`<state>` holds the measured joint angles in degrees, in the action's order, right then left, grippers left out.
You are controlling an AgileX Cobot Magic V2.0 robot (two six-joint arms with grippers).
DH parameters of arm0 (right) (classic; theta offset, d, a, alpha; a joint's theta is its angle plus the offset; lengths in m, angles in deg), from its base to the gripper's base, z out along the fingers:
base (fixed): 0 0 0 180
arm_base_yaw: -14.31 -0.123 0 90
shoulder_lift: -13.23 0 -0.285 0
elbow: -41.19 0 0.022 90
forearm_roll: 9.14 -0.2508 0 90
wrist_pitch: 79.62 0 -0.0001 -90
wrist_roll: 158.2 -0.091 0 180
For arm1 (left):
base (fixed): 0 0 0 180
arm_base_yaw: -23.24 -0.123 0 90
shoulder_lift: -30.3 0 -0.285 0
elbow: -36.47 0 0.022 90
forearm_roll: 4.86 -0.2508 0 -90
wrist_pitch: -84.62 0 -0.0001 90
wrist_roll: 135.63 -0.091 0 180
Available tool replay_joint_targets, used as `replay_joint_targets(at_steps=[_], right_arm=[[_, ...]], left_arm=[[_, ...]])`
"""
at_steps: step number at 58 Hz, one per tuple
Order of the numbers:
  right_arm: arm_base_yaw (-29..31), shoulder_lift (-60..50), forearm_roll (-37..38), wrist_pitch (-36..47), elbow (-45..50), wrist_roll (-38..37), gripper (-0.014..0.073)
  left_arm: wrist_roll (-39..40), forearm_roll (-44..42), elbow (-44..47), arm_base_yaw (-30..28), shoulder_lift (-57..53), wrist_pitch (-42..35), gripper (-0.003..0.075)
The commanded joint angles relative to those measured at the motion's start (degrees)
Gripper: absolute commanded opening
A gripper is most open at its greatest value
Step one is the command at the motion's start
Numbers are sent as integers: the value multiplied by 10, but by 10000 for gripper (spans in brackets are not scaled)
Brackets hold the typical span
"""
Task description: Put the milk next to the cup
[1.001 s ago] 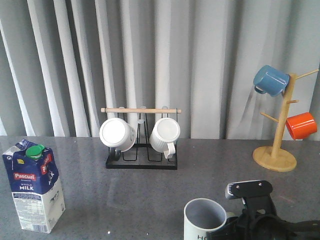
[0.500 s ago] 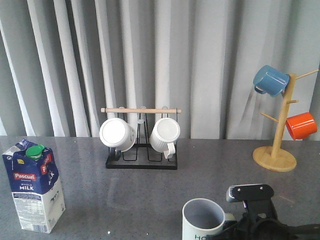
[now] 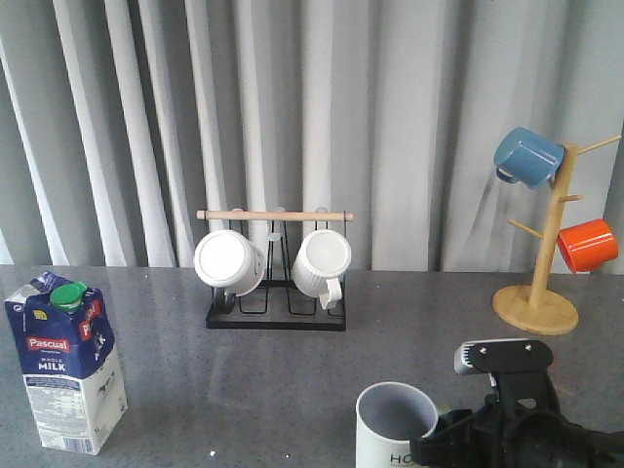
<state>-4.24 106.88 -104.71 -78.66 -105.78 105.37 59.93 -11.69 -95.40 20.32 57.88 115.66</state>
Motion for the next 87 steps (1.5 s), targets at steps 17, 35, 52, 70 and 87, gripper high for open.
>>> replay_joint_targets(at_steps=[17,35,52,70,87], right_arm=[[0,-71,-4,-28,67,1,260],[0,-254,35,-126,168,-32,134],[0,-458,218,-145,176,-107,-5],[11,-554,606,-160,230,-309,-4],[42,-555,787,-152,267,-531,-4]], left_arm=[[1,2,-20,2,7,-38,430],[1,2,-20,2,7,-37,430],[1,2,-20,2,7,-37,430],[1,2,-20,2,7,-31,430],[-42,25,-35,2,42,5,443]])
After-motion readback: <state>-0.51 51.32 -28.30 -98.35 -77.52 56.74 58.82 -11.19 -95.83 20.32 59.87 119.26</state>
